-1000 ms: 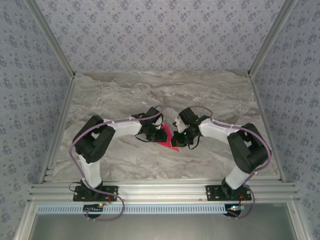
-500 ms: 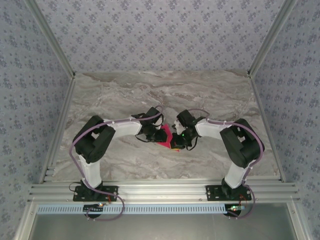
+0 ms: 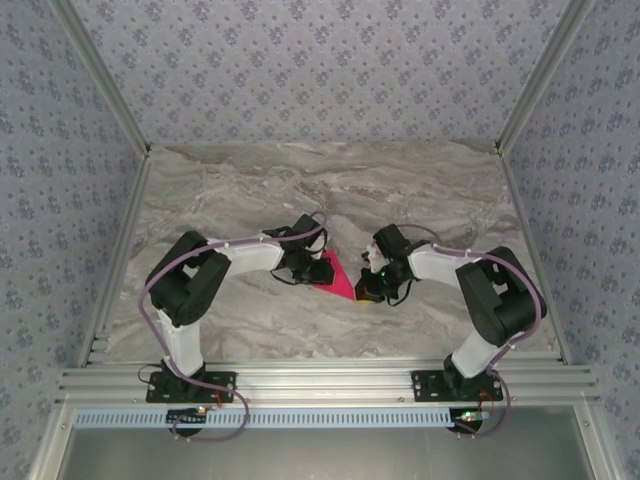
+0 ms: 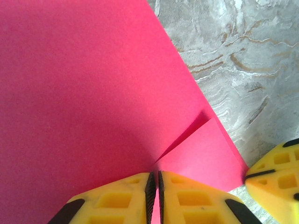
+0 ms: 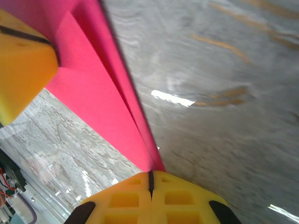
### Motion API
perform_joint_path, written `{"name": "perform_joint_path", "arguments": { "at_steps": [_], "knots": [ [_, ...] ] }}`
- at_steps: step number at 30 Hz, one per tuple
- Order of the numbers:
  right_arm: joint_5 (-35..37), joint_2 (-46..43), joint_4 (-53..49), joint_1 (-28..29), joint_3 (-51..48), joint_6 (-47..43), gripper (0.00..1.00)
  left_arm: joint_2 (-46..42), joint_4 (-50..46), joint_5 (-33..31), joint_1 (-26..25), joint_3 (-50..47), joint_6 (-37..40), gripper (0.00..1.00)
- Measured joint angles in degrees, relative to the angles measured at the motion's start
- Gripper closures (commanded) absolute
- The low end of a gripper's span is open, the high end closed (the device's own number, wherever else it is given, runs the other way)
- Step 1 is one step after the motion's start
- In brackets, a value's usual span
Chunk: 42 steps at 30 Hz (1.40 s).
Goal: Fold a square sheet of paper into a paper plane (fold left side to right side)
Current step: Third fold the triangle at the center of the table, then fourth fold the wing at the center of the table.
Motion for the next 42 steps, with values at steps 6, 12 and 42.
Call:
{"name": "perform_joint_path", "arguments": {
  "at_steps": [6, 12, 42],
  "knots": [
    [0.1, -1.6, -1.7, -1.9, -1.4, -2.0, 0.97, 0.0, 0.0, 0.0, 0.0, 0.0, 0.0, 0.84],
    [2.4, -7.8, -5.8, -3.5, -2.3, -4.3, 0.86, -1.2, -0.5, 0.6, 0.4, 0.0, 0.0, 0.69],
    [28.4, 3.7, -7.5, 19.2, 12.7, -4.7, 0.26, -32.5, -1.5, 2.2, 17.6, -18.1, -6.3, 0.5]
  ]
}}
